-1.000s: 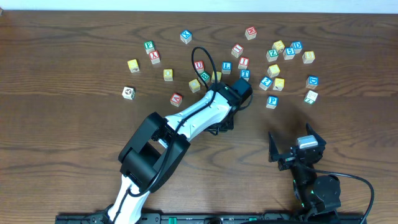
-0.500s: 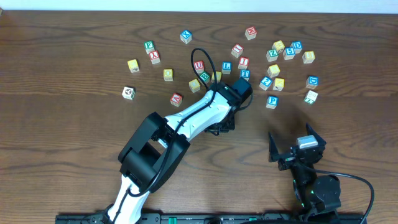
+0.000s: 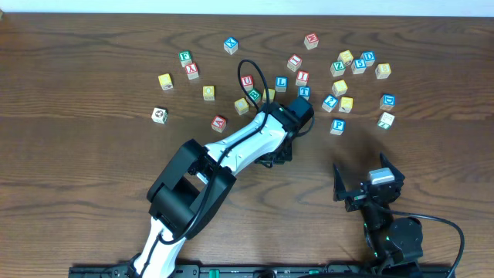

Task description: Spell out NEURIPS

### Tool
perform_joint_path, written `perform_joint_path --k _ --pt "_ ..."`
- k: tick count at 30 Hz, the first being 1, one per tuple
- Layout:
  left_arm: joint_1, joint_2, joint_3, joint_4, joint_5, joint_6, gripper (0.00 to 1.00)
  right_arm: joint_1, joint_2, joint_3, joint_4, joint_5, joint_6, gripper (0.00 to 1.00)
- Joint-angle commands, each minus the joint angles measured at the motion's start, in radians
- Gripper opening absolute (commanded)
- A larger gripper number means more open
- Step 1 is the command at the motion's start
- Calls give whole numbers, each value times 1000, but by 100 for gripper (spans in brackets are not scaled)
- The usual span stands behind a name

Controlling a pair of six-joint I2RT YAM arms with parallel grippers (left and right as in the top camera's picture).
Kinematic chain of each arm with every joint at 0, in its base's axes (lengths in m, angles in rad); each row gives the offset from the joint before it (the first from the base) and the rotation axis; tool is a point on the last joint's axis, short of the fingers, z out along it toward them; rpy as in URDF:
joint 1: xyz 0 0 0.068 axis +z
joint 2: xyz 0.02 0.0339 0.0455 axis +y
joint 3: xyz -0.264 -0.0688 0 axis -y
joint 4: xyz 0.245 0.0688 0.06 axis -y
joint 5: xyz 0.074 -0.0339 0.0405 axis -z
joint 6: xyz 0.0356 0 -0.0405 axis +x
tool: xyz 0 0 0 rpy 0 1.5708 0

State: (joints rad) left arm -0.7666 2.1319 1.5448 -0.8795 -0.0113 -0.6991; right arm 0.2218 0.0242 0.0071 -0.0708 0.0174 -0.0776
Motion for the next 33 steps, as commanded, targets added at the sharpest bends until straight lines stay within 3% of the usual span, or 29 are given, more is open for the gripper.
perform_joint_path --k 1,17,19,21,23,24,27,33 --pt "5 0 -6 2 -34 18 8 -5 -5 -2 -4 -5 2 99" --pt "5 0 -20 1 -52 32 8 -5 -5 -2 -4 -5 2 99" --pt "5 0 -20 2 -49 32 16 -5 -5 -2 -4 -5 2 99" --pt "5 0 -20 1 -48 32 17 -5 -5 -2 -5 -5 2 99" --pt "4 0 -20 1 -48 31 25 -5 -5 -2 -5 -5 2 99" --pt "5 0 -20 0 -48 28 36 -5 -5 -2 -4 -5 2 99" --pt "4 0 -20 -2 -48 28 44 -5 -5 -2 -4 -5 2 99" --pt "5 0 -20 -1 -48 28 48 -5 -5 -2 -5 -5 2 99"
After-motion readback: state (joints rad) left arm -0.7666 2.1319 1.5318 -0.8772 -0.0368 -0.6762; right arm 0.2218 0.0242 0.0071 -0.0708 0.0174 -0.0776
